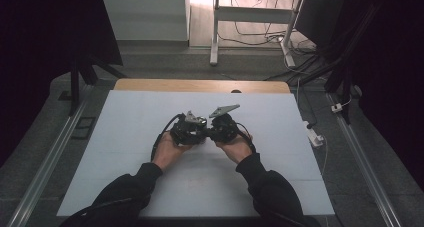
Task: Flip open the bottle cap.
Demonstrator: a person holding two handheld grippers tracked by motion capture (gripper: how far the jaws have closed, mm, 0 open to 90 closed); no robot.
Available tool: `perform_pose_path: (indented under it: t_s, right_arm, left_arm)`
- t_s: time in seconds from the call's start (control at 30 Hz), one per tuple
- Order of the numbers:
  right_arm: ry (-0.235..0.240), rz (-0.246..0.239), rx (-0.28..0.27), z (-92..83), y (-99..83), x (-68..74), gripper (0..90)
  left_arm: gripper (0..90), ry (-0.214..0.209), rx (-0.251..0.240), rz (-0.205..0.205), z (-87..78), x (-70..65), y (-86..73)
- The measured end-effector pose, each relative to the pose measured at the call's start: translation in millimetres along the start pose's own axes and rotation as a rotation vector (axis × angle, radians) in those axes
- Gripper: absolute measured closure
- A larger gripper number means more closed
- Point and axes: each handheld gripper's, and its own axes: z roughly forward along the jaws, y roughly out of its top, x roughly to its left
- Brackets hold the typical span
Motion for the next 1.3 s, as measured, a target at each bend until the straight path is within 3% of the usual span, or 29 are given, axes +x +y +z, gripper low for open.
perform_pose_path:
  t_s: [0.7,1.3]
  right_arm:
    - [-0.016,-0.007,-0.026,-9.3,7.3,4.7,89.9]
    - [-0.013,0.021,-0.060,-14.1,15.9,-4.1,89.9]
  left_arm:
    - [53.5,0.004,0.004,0.006,-0.2,-0.4,0.2]
    - [53.5,0.001,-0.001,-0.003,0.1,0.0,-0.2]
